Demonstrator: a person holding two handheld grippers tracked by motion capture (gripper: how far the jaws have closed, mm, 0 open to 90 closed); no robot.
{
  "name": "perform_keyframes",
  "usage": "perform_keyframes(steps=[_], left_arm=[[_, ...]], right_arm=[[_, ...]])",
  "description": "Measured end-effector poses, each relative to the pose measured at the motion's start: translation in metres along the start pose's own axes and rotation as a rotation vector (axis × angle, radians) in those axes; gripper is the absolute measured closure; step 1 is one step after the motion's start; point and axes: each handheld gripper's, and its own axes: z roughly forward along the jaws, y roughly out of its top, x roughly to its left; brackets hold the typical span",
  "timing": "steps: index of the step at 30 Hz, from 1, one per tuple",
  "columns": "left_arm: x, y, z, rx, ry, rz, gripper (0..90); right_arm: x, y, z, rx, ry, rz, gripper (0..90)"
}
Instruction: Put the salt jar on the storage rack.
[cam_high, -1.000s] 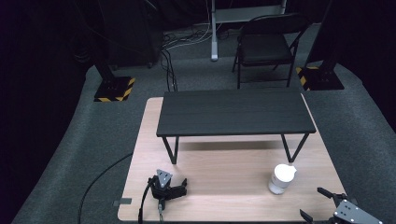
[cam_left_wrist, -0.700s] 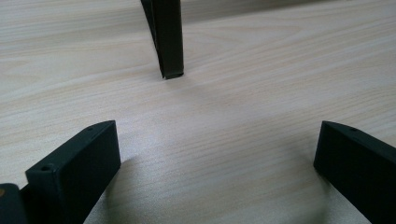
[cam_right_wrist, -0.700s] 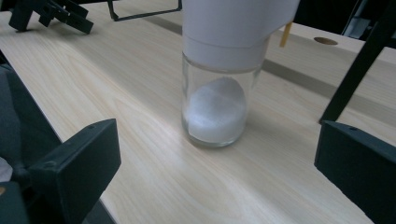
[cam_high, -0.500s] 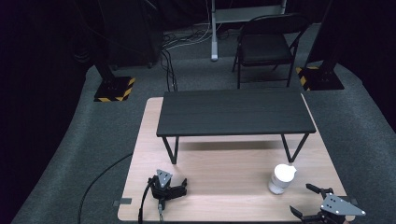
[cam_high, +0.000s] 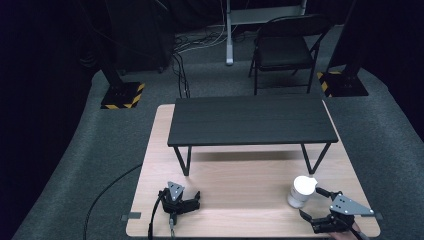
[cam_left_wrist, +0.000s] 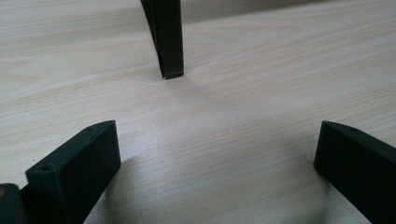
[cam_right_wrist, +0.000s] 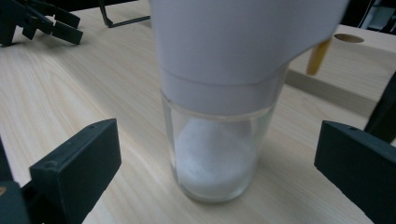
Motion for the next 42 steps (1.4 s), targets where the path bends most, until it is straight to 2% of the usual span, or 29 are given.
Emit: perform_keyframes(steps=[4, 7, 11, 15, 17, 21, 25, 28, 30, 33, 39, 42], left_arm=[[0.0, 0.0, 0.0, 0.0, 0.0, -0.002, 0.2], [0.0, 0.0, 0.0, 0.0, 0.0, -0.002, 0.3], [0.0, 0.0, 0.0, 0.0, 0.0, -0.002, 0.3], [0.0, 0.0, 0.0, 0.0, 0.0, 0.0, 0.3], [0.0, 0.0, 0.0, 0.0, 0.0, -0.002, 0.3], [0.0, 0.0, 0.0, 0.0, 0.0, -0.002, 0.3], [0.0, 0.0, 0.0, 0.0, 0.0, -0.002, 0.3], [0.0, 0.0, 0.0, 0.0, 0.0, -0.002, 0.3], [0.0, 0.0, 0.0, 0.0, 0.0, -0.002, 0.3], [0.0, 0.0, 0.0, 0.0, 0.0, -0.002, 0.3], [0.0, 0.0, 0.0, 0.0, 0.0, -0.002, 0.3], [0.0, 0.0, 0.0, 0.0, 0.0, -0.002, 0.3]], right_arm=[[-0.002, 0.003, 0.008, -0.004, 0.004, 0.006, 0.0], [-0.003, 0.004, 0.017, -0.033, -0.003, 0.024, 0.3], [-0.004, 0.006, 0.028, -0.036, -0.009, 0.037, 0.7], [-0.003, 0.009, 0.036, -0.027, -0.008, 0.036, 4.8], [-0.004, 0.01, 0.038, -0.028, -0.006, 0.041, 9.5], [-0.01, 0.014, 0.037, -0.026, 0.033, 0.042, 29.0], [-0.007, 0.026, 0.038, 0.014, 0.03, 0.037, 29.5], [-0.011, 0.033, 0.039, 0.038, 0.055, 0.07, 29.6], [-0.01, 0.038, 0.04, 0.05, 0.06, 0.066, 29.7], [-0.007, 0.042, 0.039, 0.033, 0.051, 0.061, 29.7], [-0.009, 0.058, 0.039, -0.04, 0.078, 0.062, 29.7], [-0.01, 0.067, 0.041, -0.043, 0.088, 0.059, 29.7]])
